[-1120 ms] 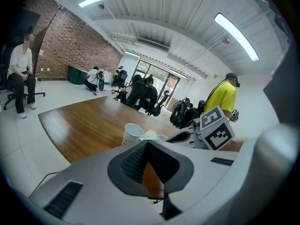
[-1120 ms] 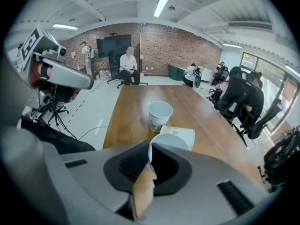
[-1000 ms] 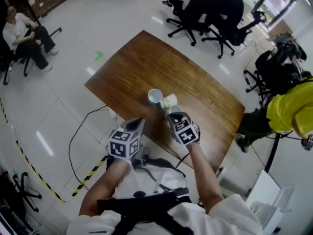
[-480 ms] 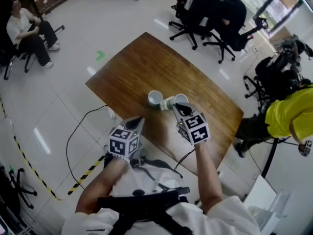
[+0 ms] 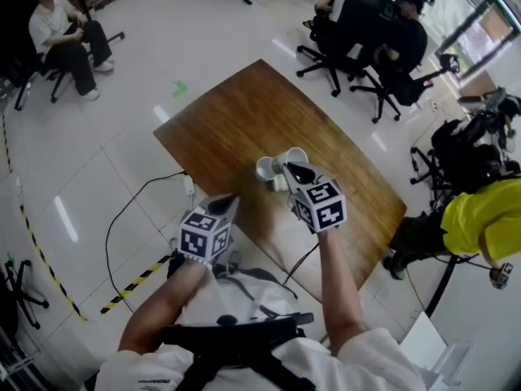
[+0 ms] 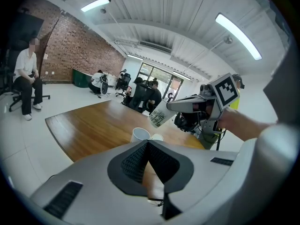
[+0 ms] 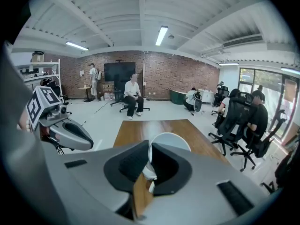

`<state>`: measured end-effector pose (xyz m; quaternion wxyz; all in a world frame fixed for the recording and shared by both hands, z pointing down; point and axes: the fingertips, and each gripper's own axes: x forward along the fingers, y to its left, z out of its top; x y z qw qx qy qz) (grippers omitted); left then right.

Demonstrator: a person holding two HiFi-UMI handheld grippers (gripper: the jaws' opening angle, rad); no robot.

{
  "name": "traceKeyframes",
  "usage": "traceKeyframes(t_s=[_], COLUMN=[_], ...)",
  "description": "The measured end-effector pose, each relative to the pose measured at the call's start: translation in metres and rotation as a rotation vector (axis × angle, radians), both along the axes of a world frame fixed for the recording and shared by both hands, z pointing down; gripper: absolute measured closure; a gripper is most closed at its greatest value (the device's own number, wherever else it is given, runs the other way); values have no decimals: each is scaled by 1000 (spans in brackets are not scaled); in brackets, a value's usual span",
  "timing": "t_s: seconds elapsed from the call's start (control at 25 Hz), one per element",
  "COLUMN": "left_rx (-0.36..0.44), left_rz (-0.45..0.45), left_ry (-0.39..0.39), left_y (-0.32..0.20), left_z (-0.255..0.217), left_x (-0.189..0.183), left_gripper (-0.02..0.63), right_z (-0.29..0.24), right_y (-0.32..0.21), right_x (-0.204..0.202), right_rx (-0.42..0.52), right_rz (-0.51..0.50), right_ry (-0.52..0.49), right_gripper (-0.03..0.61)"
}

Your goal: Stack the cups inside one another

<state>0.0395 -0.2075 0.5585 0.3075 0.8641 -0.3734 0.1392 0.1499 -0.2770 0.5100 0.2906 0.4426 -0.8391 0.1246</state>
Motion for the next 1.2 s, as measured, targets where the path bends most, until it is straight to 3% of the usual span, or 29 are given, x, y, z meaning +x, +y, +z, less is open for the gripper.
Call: traceKeyframes(t_s=[0.8,1.2], left_rx=[11,6], left_rz=[-65,-82], left_ry=[6,5], left_y=[-24,-29], left_z=[-2,0], left_x=[-30,-37], left_gripper=[620,619], right_z=[68,100], right_y=[-26,-25], right_x=[-30,-33], right_rx=[-124,-159], right_rz=[-68,-105], right_ry=[79,178], right_gripper=[552,551])
